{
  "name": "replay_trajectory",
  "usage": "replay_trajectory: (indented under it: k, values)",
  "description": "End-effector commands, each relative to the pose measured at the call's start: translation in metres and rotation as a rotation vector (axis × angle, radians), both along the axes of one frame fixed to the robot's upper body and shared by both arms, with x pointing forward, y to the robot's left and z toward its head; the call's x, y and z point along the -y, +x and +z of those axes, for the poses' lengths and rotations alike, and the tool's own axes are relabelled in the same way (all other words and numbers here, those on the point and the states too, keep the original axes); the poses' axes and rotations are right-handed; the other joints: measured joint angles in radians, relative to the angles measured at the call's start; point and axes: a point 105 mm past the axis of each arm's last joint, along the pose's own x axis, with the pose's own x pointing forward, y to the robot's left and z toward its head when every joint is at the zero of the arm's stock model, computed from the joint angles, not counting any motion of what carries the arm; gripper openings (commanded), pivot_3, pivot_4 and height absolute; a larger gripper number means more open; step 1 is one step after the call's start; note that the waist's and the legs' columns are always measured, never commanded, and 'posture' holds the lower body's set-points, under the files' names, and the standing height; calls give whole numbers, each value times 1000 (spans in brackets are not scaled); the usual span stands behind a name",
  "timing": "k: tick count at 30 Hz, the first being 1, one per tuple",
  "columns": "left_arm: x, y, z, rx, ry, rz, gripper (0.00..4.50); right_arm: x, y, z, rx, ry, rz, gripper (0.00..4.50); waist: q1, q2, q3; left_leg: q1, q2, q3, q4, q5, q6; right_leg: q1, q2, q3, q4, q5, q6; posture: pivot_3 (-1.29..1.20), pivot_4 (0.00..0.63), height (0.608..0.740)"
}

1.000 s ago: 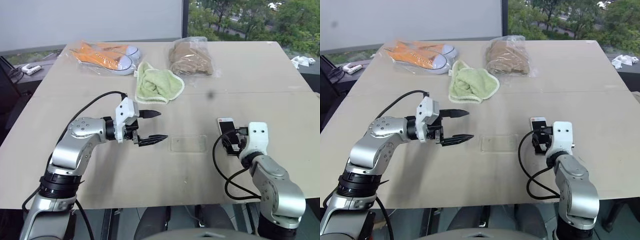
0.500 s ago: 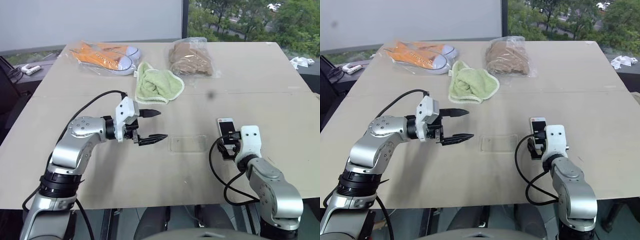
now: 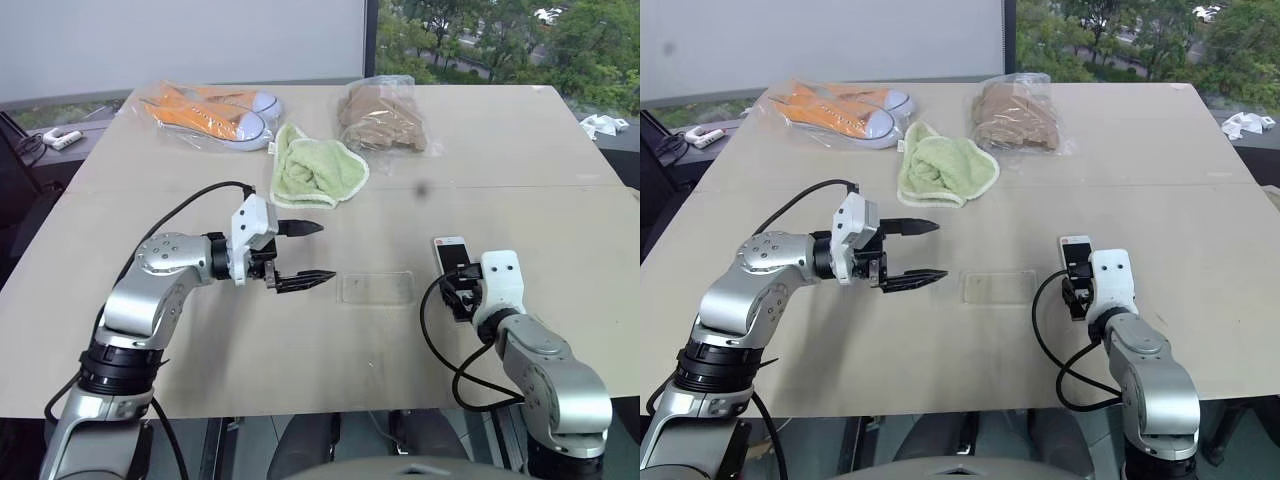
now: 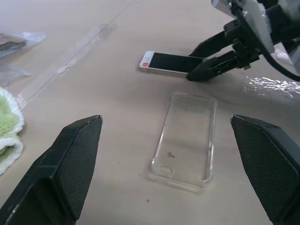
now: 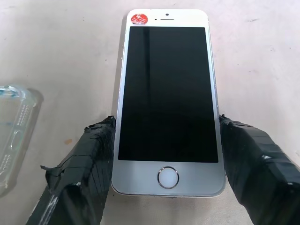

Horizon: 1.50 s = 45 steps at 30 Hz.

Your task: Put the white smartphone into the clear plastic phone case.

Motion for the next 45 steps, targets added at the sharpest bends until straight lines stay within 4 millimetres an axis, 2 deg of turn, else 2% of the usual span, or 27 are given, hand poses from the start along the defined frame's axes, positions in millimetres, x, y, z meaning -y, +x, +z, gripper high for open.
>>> replay_trajectory:
  k: [1, 4, 8, 11, 13, 16, 19, 23, 28, 31, 36, 42, 45]
  values:
    - [2, -11, 12, 10, -21, -78, 4500, -3, -8, -18, -94, -20, 88, 2934, 0, 0, 0, 0, 0, 0, 0, 0, 0, 0, 0, 0, 0, 0, 0, 0, 150, 740]
    - [0, -12, 12, -1, -12, -93, 4500, -1, -4, -5, -31, -60, 205, 2934, 0, 0, 0, 0, 0, 0, 0, 0, 0, 0, 0, 0, -1, 0, 0, 0, 150, 740]
    - [-7, -5, 9, 15, 28, -70, 4500, 16, 7, 22, 61, -196, 346, 2934, 0, 1, 1, 0, 0, 0, 0, 0, 0, 2, 0, 0, -1, 0, 0, 0, 150, 740]
    - [-10, -3, 10, 21, 29, -68, 4500, 4, 5, 48, 127, -235, 601, 2934, 0, 2, 2, 0, 0, 1, 1, 0, 1, 2, 0, -2, -1, 0, 0, 0, 150, 740]
    - [-11, -2, 10, 26, 34, -65, 4500, -3, -2, 58, 123, -257, 776, 2934, -2, 2, 3, 0, 0, 1, 1, -2, 3, 2, 0, -2, -1, 0, 0, 0, 150, 740]
    - [-11, -1, 10, 30, 34, -61, 4500, -13, -4, 68, 110, -273, 939, 2934, -8, 2, 3, 0, 1, 1, 1, -2, 5, 2, 1, -2, -1, 0, 0, 0, 150, 740]
    - [-10, -1, 11, 35, 36, -59, 4500, -18, 1, 70, 77, -313, 1052, 2934, -7, 2, 3, 0, 1, 1, 1, -2, 5, 2, 0, -1, -1, 0, 0, 0, 150, 740]
    - [-5, 4, 10, 81, 54, -29, 4500, -18, 16, 66, 56, -492, 1181, 2934, -1, 2, 3, -2, 1, 0, 2, -2, 4, 2, 0, -1, -2, 0, 0, 0, 150, 740]
    - [11, 7, -11, 104, 142, -34, 4500, -25, 30, 60, 37, -592, 1308, 2934, 2, 2, 3, -2, 1, 1, 2, -1, 1, 1, -1, -1, -2, 0, 0, 0, 150, 740]
    - [15, 23, -23, 127, 214, 14, 4500, -24, 31, 55, 5, -628, 1386, 2934, 10, 2, 3, -3, 1, 0, 2, -1, 1, 1, -1, -1, -2, 0, 0, 0, 150, 740]
    - [46, 42, -22, 198, 209, 6, 4500, -28, 35, 53, -11, -680, 1456, 2934, 18, 1, 3, -4, 1, 1, 3, -1, 1, 0, -1, -1, -2, 0, 0, 0, 150, 740]
    - [79, 42, -27, 231, 197, -69, 4500, -35, 38, 57, 5, -669, 1458, 2934, 15, 1, 3, -4, 1, 1, 2, 0, 1, -2, -1, -1, -1, 0, 0, 0, 150, 740]
    - [87, 41, -31, 243, 212, -95, 4500, -37, 36, 57, 1, -657, 1465, 2934, 15, 2, 3, -4, 1, 1, 3, 0, 1, -2, -1, -1, -1, 0, 0, 0, 150, 740]
